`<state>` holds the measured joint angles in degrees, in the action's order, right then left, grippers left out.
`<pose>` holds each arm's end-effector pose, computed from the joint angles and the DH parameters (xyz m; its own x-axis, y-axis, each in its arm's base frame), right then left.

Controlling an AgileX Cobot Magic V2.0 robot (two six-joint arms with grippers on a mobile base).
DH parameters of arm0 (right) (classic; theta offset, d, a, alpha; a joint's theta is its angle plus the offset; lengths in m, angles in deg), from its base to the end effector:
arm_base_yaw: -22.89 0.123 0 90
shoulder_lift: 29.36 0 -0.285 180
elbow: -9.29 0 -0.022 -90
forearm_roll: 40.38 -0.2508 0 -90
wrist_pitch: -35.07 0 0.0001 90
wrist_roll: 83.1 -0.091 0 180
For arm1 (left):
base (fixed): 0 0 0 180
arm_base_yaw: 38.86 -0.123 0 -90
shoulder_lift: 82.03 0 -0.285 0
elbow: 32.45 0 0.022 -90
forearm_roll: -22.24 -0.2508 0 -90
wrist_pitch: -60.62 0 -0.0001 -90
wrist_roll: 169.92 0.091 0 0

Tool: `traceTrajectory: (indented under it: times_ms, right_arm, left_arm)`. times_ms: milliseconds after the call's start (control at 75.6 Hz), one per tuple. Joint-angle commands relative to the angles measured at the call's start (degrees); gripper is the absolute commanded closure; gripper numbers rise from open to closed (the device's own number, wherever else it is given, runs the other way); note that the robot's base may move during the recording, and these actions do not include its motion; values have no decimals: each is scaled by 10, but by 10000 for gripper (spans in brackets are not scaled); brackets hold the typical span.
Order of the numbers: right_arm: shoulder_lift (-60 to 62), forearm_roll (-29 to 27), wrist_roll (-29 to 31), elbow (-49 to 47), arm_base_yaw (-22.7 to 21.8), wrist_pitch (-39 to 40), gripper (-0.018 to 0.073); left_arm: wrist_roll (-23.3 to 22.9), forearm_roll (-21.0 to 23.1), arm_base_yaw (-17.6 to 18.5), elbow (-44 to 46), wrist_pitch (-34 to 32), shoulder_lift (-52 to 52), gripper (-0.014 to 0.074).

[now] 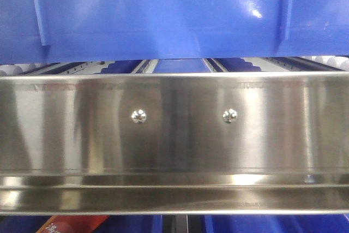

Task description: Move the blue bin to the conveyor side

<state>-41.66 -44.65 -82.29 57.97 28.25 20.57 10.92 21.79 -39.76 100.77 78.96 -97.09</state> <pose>0.0180 0.0034 0.3474 0.2434 0.0811 -0.9665 -0.1257 0.9907 0.0515 0.0252 0.0006 0.3502 0.1701 0.0248 -0.9851 -0.0219 0.9995 0.0214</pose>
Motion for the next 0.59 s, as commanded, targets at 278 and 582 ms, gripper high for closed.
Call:
traceTrajectory:
  times_ms: [278,582]
  right_arm:
    - [-143,-2,2,-63,-1,32,-5]
    - [-228,-2,2,-143,38,-2,0]
  left_arm:
    - [1,-3,24,155,71,-170,146]
    - [1,26,70,280,166,-300,99]
